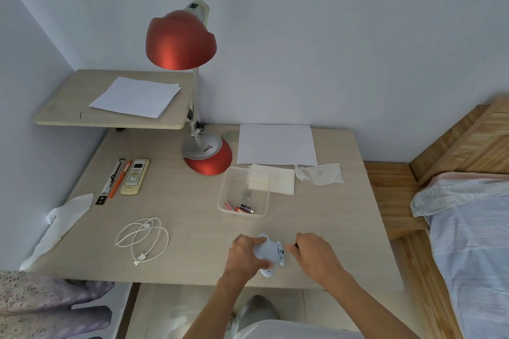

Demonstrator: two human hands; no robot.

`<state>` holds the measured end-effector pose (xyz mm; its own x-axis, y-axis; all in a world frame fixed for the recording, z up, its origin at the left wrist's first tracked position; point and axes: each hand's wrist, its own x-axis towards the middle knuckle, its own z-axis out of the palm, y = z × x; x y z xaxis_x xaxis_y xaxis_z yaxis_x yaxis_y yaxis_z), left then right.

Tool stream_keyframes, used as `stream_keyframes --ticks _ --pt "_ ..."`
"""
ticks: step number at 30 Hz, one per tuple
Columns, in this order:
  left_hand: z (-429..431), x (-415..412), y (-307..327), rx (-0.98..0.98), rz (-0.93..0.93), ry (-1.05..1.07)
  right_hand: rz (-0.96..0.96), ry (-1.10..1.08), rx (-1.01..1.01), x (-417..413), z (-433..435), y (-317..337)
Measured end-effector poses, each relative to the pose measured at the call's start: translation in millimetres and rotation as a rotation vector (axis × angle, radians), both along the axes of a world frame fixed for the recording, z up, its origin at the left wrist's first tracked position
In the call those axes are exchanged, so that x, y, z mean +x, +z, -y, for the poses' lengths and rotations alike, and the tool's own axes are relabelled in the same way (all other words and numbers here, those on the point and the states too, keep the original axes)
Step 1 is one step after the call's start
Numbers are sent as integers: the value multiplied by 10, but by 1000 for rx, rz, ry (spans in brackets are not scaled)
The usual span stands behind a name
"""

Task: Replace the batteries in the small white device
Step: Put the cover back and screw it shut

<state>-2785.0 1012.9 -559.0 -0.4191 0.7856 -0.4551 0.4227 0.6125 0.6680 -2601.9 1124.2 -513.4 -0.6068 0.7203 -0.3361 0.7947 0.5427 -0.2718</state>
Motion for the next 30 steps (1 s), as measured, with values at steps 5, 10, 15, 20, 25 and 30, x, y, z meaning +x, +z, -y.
stream_keyframes --ticks 5,10,15,20,25,30 --pt "-7 -5 8 -2 4 -1 -83 14 -35 -14 -5 -41" --pt "-15 -19 11 -13 4 -4 -126 64 -54 24 -7 20" --pt "-16 -19 15 -16 7 1 -96 40 -68 15 -37 -6" --pt "-21 -14 15 -13 15 7 7 19 -21 -9 -66 2" --pt "-5 -17 0 -19 21 19 -48 34 -43 -44 -66 -29" --pt "7 -14 3 -6 19 24 -68 95 -5 -36 -51 33"
